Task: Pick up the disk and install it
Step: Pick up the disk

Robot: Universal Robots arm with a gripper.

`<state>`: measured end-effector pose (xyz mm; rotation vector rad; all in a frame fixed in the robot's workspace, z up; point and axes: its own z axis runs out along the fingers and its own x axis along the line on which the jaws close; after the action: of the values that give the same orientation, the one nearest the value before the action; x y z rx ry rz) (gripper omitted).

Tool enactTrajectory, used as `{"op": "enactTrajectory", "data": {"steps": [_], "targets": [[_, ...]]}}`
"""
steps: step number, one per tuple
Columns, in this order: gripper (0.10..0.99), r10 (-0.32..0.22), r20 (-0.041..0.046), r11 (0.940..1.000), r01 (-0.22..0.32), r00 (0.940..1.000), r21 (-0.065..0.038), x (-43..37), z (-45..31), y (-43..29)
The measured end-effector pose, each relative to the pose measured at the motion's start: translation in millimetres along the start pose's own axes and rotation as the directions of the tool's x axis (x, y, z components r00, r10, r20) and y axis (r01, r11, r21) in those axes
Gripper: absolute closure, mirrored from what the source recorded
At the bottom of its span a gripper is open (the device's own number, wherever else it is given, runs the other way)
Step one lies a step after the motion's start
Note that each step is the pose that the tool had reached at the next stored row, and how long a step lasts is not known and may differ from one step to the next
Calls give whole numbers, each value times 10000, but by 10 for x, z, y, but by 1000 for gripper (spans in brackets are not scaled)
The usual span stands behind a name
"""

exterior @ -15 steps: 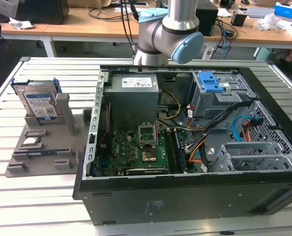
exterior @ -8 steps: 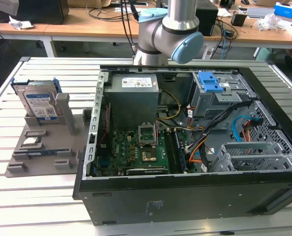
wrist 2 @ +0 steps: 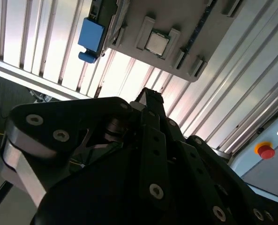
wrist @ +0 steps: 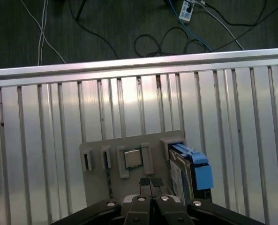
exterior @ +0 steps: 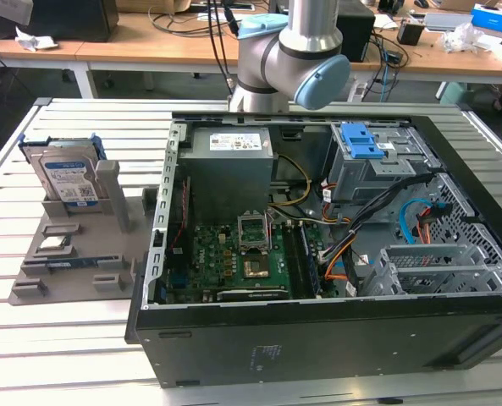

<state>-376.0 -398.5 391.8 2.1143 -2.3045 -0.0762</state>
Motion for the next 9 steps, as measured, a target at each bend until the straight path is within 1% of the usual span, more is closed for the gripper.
{"op": "enactTrajectory", "data": {"steps": [4, 9], "targets": [[973, -3, 0, 10000, 3, 10000, 0, 0, 0, 0], [671, -7, 0, 10000, 7, 10000, 0, 0, 0, 0]]}}
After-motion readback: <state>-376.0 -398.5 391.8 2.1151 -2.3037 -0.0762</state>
